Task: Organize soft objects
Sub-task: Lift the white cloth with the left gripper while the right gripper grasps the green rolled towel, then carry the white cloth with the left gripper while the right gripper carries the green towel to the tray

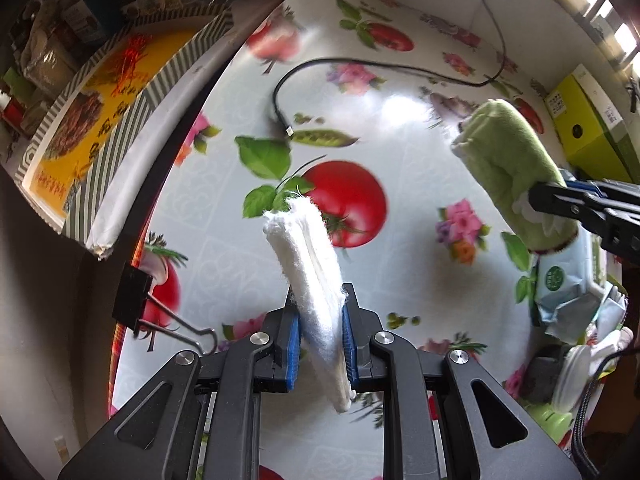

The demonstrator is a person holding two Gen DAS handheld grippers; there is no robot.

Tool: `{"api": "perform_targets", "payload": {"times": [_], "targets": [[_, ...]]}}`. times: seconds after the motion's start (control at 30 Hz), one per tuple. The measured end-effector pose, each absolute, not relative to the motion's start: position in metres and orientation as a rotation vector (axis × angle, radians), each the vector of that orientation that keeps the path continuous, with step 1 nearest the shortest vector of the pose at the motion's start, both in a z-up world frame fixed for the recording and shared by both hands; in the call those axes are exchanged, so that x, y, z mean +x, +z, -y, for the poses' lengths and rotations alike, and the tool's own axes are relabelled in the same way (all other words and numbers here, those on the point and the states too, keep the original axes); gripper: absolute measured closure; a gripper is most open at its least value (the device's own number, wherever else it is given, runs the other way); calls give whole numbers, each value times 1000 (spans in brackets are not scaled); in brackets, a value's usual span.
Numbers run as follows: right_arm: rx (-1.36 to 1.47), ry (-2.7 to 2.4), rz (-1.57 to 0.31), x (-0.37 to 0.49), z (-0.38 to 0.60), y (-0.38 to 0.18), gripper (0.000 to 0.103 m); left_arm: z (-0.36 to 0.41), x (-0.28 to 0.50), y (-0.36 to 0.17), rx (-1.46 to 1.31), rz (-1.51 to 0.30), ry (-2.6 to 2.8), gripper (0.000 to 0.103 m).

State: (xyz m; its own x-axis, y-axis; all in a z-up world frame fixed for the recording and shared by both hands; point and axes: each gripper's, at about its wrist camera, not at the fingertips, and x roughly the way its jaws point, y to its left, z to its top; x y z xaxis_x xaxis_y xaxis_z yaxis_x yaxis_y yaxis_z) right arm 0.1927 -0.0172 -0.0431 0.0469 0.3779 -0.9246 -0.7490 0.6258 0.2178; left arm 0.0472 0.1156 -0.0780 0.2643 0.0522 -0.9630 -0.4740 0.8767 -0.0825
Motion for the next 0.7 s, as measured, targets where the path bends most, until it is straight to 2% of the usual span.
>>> {"api": "perform_targets", "payload": {"times": [0.4, 0.7], "targets": [[-80, 828, -1187, 162, 113, 18, 85, -79, 64, -15, -436, -1131, 209, 85], [64, 766, -1171, 136, 176, 34, 85, -24, 74, 19, -388, -1106, 78, 85]]}}
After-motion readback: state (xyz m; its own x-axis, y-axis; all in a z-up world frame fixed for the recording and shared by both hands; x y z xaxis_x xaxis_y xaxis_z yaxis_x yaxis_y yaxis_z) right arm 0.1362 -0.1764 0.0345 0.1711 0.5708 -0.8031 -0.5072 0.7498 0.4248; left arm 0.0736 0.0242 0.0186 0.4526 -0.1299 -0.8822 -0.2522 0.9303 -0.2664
